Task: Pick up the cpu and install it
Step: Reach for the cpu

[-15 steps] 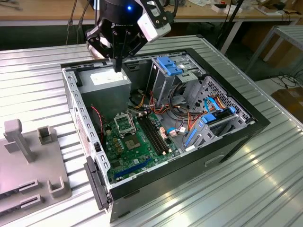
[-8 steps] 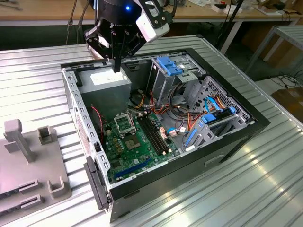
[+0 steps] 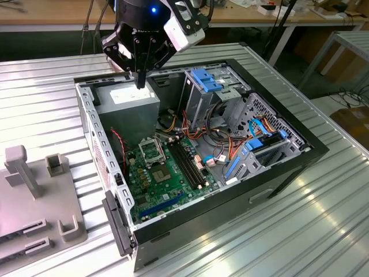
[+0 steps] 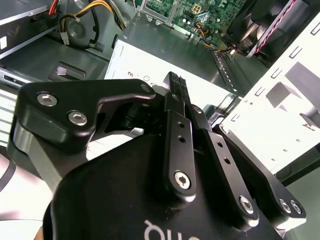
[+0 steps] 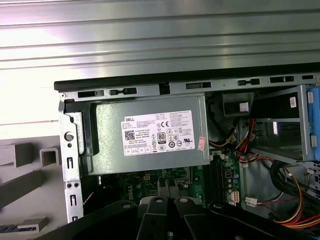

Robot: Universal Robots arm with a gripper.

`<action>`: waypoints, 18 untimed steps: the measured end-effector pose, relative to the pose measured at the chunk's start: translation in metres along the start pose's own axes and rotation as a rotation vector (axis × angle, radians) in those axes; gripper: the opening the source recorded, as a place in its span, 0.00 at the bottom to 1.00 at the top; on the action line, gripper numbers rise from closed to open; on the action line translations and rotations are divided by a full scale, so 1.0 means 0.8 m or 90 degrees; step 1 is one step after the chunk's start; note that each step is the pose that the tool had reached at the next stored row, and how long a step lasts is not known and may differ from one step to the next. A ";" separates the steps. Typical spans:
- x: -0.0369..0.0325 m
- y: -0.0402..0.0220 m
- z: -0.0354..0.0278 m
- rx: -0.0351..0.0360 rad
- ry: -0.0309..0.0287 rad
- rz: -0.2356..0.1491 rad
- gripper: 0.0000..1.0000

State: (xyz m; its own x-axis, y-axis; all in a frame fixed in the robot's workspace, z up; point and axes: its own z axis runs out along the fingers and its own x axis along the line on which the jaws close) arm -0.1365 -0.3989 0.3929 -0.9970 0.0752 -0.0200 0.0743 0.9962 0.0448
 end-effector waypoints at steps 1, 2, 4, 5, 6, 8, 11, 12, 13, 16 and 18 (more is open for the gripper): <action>0.0003 0.0000 0.0000 0.0000 0.0002 0.000 0.11; 0.0006 0.0000 0.0001 0.0000 0.0003 0.000 0.11; 0.0016 -0.0001 0.0001 0.0000 0.0006 0.000 0.11; 0.0022 -0.0002 0.0001 0.0001 0.0009 0.000 0.11; 0.0025 -0.0002 0.0002 0.0001 0.0011 0.000 0.11; 0.0034 -0.0003 0.0002 0.0001 0.0015 0.000 0.11; 0.0051 -0.0004 0.0003 0.0002 0.0021 0.000 0.11; 0.0056 -0.0004 0.0003 0.0002 0.0024 0.000 0.11; 0.0059 -0.0005 0.0003 0.0002 0.0026 0.000 0.11; 0.0070 -0.0005 0.0004 0.0003 0.0035 0.000 0.11; 0.0075 -0.0006 0.0004 0.0003 0.0039 0.000 0.11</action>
State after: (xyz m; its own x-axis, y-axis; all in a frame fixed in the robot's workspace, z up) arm -0.1425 -0.3988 0.3924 -0.9971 0.0753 -0.0139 0.0746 0.9962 0.0444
